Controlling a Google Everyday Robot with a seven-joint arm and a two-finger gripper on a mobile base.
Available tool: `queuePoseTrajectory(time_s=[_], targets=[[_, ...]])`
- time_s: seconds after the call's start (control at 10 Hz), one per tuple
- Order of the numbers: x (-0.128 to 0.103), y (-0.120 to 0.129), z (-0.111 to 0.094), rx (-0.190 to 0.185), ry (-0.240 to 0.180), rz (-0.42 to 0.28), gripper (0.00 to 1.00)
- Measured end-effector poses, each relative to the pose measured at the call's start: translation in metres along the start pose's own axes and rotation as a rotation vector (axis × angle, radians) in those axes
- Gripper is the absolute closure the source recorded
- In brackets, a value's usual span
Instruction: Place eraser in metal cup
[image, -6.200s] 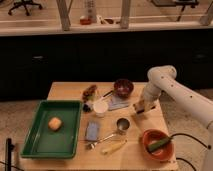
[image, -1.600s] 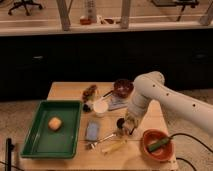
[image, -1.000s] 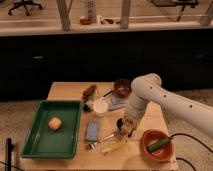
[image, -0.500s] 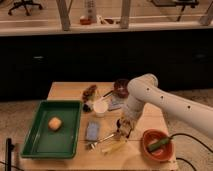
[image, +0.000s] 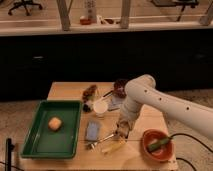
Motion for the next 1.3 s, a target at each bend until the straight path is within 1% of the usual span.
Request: queuePoseTrajectory(time_s=[0.1,0.2,0.3,0.4,0.5,0.6,0.7,0.8,0.9,1.0,1.1,1.3], targets=[[0.001,-0.002,0.001,0.001,0.002,-0.008,1.0],[0.001,-0.004,0.002,-0.002,0.003,-0.014,0.97],[0.001,-0.006,0.003,-0.005,0.004,-0.02,0.9],[0.001,-0.01,0.005,-0.013,0.003,-0.031,0.78],[0.001,-0.011,0.005,-0.016,0.003,-0.034,0.71],[0.001,-0.012,0.006,-0.022,0.003,-0.038,0.61],[0.001,-0.013,0.007,-0.028,0.002,-0.042,0.48],[0.002,-0.014,0.007,-0.032,0.002,-0.047,0.4],[0.002,-0.015,0.007,-0.036,0.002,-0.053,0.3],[0.002,-0.016,0.008,-0.036,-0.002,-0.059,0.23],[0.002,-0.016,0.008,-0.033,-0.008,-0.067,0.2],[0.002,-0.017,0.007,-0.03,-0.014,-0.08,0.2]])
